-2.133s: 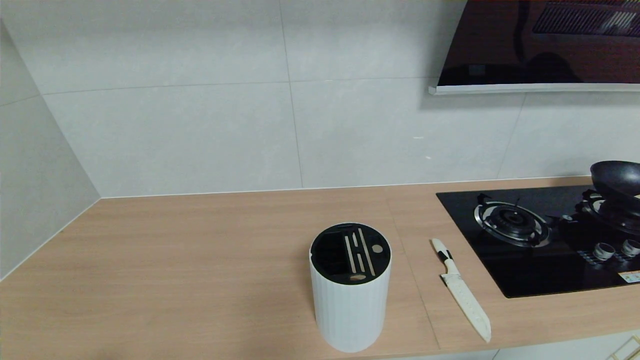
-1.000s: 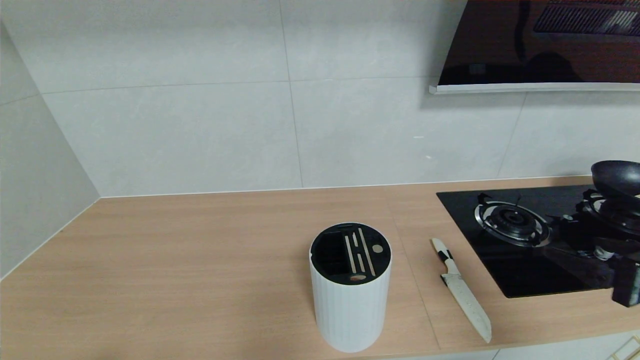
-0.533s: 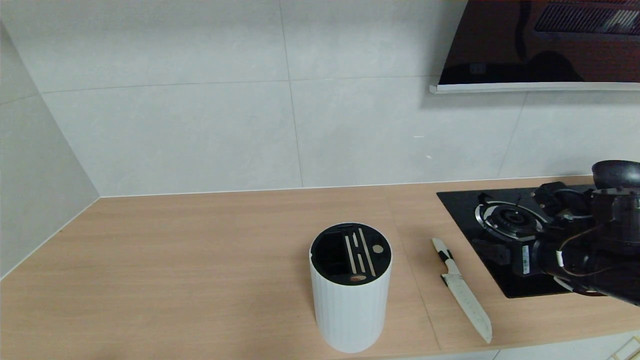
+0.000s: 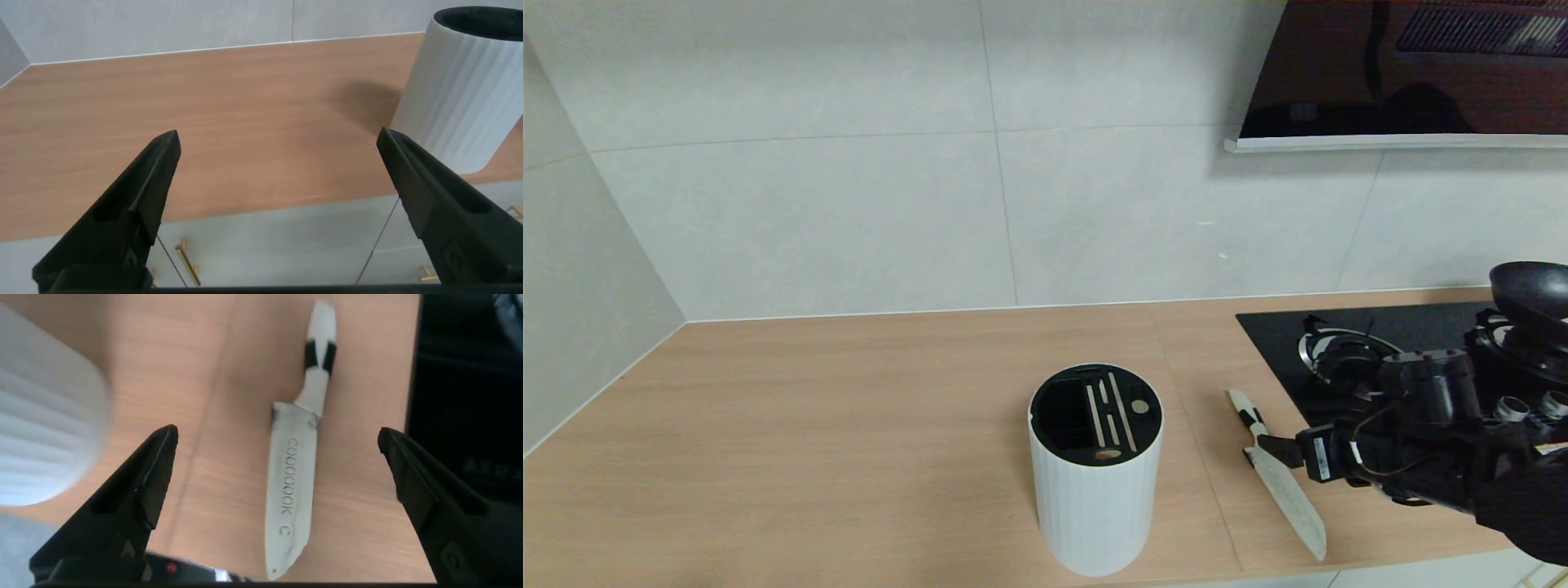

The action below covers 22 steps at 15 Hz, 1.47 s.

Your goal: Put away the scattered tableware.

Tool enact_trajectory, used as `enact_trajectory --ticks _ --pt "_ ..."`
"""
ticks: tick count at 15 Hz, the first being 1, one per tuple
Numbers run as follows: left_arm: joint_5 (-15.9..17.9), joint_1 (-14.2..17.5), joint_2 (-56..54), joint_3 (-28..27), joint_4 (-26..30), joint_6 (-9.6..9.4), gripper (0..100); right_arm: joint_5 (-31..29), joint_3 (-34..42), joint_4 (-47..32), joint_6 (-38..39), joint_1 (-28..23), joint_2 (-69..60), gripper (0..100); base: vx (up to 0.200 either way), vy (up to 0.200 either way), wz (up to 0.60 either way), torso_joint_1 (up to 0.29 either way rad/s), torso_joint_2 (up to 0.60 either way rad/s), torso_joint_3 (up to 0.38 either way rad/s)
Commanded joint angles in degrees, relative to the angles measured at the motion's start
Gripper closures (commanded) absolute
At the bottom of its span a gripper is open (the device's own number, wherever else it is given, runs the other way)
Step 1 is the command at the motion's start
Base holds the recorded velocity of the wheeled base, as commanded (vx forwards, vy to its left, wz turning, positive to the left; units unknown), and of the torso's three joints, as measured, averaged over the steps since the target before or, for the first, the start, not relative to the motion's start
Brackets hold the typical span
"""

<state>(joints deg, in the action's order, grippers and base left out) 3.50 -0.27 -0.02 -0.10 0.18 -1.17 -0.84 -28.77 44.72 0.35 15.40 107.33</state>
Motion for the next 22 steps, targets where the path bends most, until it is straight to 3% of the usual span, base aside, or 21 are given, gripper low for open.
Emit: enact_trajectory --ticks 1,6,11,22 --pt "0.0 0.0 0.0 0.0 0.0 0.03 0 -2.1 0.2 3.3 0.0 0.2 7.6 0 0.000 0.000 0.00 0.000 0.00 0.000" --pt "0.0 0.0 0.0 0.0 0.0 -0.06 0 -2.9 -0.2 15.2 0.2 0.2 17.7 0 0.000 0.000 0.00 0.000 0.00 0.000" --pt "0.0 0.0 0.0 0.0 0.0 0.03 0 -8.7 -0.4 27.2 0.3 1.1 26.2 0 0.000 0.000 0.00 0.000 0.00 0.000" --pt "-0.1 0.0 0.0 0.0 0.0 0.03 0 -8.7 -3.7 27.5 0.3 1.1 29.0 0 0.000 0.000 0.00 0.000 0.00 0.000"
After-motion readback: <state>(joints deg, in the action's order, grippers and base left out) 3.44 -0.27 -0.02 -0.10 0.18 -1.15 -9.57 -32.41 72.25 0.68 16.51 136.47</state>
